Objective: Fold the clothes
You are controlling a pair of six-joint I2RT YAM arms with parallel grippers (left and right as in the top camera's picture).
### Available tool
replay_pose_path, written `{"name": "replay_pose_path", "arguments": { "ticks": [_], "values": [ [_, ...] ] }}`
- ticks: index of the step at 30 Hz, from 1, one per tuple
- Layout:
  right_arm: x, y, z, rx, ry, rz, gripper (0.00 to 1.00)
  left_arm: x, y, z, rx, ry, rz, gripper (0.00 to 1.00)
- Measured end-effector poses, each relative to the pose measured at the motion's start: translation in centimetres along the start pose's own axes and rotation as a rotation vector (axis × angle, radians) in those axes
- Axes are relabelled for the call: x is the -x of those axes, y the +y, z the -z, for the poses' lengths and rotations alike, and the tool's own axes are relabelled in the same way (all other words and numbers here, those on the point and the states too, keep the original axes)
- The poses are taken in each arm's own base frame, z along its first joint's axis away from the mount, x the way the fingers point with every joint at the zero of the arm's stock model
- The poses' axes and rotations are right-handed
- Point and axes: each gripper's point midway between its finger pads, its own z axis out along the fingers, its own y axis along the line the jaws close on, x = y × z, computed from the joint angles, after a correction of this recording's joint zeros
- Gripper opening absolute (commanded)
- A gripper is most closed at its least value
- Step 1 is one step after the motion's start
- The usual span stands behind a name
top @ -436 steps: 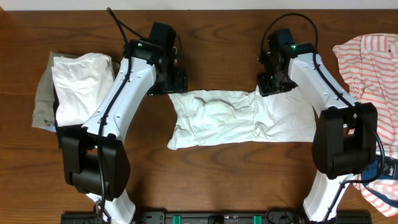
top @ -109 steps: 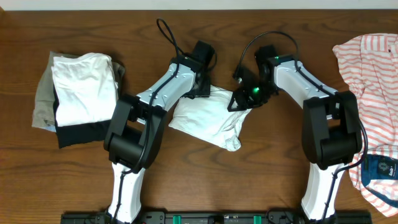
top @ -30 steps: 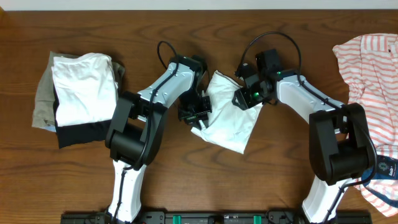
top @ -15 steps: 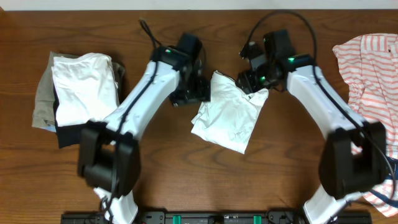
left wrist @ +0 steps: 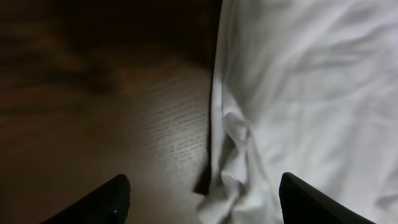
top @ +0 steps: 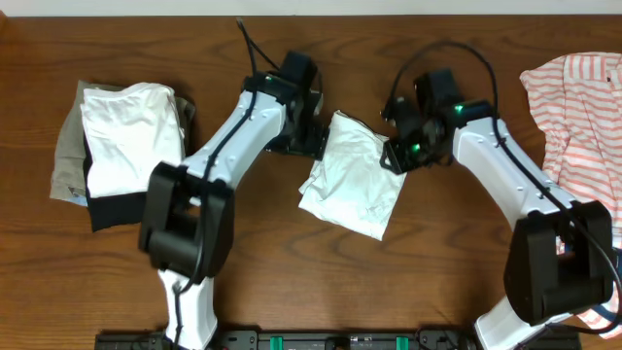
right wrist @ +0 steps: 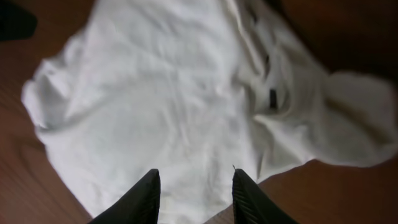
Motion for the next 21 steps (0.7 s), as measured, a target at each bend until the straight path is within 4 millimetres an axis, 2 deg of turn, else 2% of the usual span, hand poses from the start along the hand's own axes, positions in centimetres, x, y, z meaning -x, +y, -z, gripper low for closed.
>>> {"name": "replay_pose_path", "arguments": {
  "ticks": [5,10,21],
  "values": [
    [-1.2,-0.4,-1.4,0.000,0.008,-0.007,0.38,-0.6,-0.1,-2.5,-0.087,0.062,-0.065,0.78],
    [-1.8,-0.6,-2.3,-0.001,0.006,-0.009,0.38,-0.9,-0.9,-4.0,-0.158,0.084,-0.104,0.79],
    [-4.0,-1.3,-5.4,0.013,0.091,-0.038,0.38,-0.5,-2.1,-4.1,-0.231,0.069,-0.128,0.82]
  ]
}}
